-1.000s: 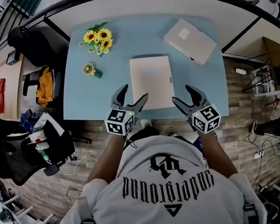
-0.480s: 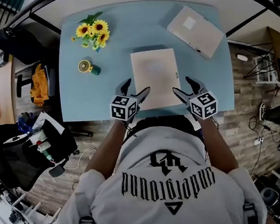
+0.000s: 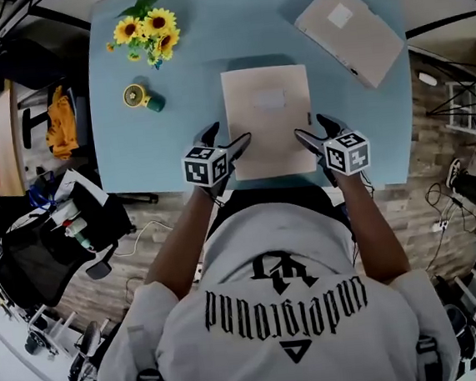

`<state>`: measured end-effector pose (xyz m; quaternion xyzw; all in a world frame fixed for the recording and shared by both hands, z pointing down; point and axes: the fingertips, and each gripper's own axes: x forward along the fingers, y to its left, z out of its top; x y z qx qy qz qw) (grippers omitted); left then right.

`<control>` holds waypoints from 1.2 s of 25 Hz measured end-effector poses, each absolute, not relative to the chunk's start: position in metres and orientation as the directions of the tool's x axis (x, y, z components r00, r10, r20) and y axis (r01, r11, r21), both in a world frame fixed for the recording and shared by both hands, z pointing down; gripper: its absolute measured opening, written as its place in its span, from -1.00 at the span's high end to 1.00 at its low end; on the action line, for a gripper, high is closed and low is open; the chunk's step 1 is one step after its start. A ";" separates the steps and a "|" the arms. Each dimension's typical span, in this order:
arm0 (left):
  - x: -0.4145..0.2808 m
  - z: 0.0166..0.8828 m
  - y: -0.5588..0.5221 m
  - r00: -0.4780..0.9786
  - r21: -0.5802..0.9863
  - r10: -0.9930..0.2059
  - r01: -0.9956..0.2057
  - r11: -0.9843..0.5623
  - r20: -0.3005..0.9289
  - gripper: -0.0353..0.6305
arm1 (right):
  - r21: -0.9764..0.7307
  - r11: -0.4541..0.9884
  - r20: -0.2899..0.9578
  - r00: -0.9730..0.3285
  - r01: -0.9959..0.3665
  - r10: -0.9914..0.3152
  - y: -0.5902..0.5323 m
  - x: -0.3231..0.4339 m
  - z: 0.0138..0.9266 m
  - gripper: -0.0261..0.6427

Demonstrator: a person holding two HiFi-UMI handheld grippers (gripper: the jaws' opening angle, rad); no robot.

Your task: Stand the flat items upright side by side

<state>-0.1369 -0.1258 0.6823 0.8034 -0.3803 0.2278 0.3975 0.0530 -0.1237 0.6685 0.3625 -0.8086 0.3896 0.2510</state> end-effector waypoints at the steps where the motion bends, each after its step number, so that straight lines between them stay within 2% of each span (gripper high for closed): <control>1: -0.137 0.688 -0.127 0.607 0.476 -0.423 -0.793 -0.381 0.673 -0.37 | -0.461 0.422 0.696 -0.613 -0.780 -0.372 -0.125 0.054 0.676 -0.10; 6: -0.139 0.712 -0.129 0.608 0.516 -0.384 -0.794 -0.322 0.695 -0.36 | -0.549 0.356 0.715 -0.646 -0.756 -0.269 -0.123 0.051 0.708 -0.11; 11: -0.131 0.728 -0.127 0.618 0.543 -0.336 -0.786 -0.296 0.711 -0.36 | -0.576 0.320 0.723 -0.651 -0.752 -0.230 -0.125 0.049 0.725 -0.11; 15: -0.125 0.734 -0.127 0.617 0.544 -0.314 -0.786 -0.294 0.722 -0.27 | -0.568 0.319 0.739 -0.641 -0.758 -0.207 -0.126 0.050 0.732 -0.12; 25: -0.119 0.733 -0.135 0.586 0.500 -0.319 -0.807 -0.313 0.745 -0.20 | -0.520 0.340 0.756 -0.607 -0.784 -0.243 -0.133 0.051 0.730 -0.05; 30: -0.120 0.709 -0.150 0.575 0.456 -0.366 -0.812 -0.363 0.732 -0.20 | -0.465 0.401 0.753 -0.591 -0.789 -0.289 -0.148 0.050 0.706 -0.04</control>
